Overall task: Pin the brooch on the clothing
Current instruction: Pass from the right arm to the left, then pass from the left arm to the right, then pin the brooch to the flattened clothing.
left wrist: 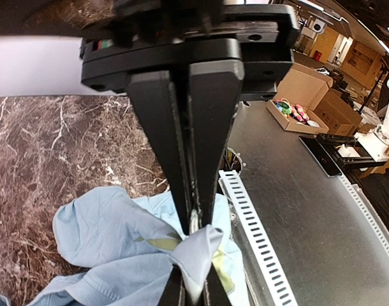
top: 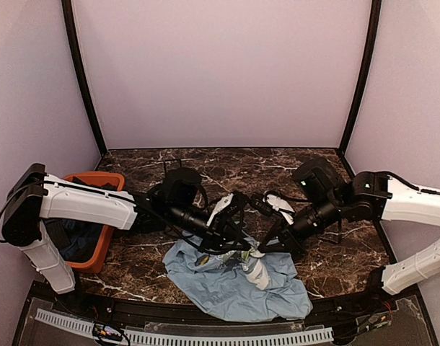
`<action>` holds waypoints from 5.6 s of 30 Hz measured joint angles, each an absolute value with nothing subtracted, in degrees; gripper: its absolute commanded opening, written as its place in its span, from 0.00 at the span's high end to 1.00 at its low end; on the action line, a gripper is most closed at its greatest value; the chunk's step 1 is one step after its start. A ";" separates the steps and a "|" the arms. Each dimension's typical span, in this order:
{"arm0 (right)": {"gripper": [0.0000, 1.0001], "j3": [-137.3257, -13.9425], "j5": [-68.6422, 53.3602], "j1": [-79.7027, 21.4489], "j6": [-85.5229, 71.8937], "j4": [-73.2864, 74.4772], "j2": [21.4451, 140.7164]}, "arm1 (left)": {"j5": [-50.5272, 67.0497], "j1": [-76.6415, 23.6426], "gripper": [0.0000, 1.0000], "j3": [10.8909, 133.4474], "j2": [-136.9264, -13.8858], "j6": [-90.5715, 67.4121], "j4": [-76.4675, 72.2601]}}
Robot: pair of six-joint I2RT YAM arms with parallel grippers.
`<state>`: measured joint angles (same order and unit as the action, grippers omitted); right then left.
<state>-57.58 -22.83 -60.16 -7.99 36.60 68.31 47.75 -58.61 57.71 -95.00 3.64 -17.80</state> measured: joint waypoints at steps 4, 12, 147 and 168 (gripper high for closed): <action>0.97 -56.77 -21.58 -60.18 -7.99 35.70 67.22 | 47.79 -58.59 0.99 57.71 -95.26 1.98 -18.94; 0.44 -55.79 -18.28 -60.23 -9.63 30.98 63.72 | 46.11 -58.67 0.99 56.36 -95.59 -2.57 -22.72; 1.00 -52.12 -36.73 -55.94 -26.37 39.13 65.17 | 38.79 -64.51 0.44 49.12 -99.18 -14.81 -41.43; 1.00 -52.95 -40.69 -55.92 -25.32 39.48 66.87 | 43.72 -64.90 0.45 49.47 -100.07 -14.79 -42.70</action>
<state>-52.95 -40.69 -55.92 -25.32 39.48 66.87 43.72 -64.90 49.47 -100.07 -14.79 -42.70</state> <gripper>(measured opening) 0.009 0.552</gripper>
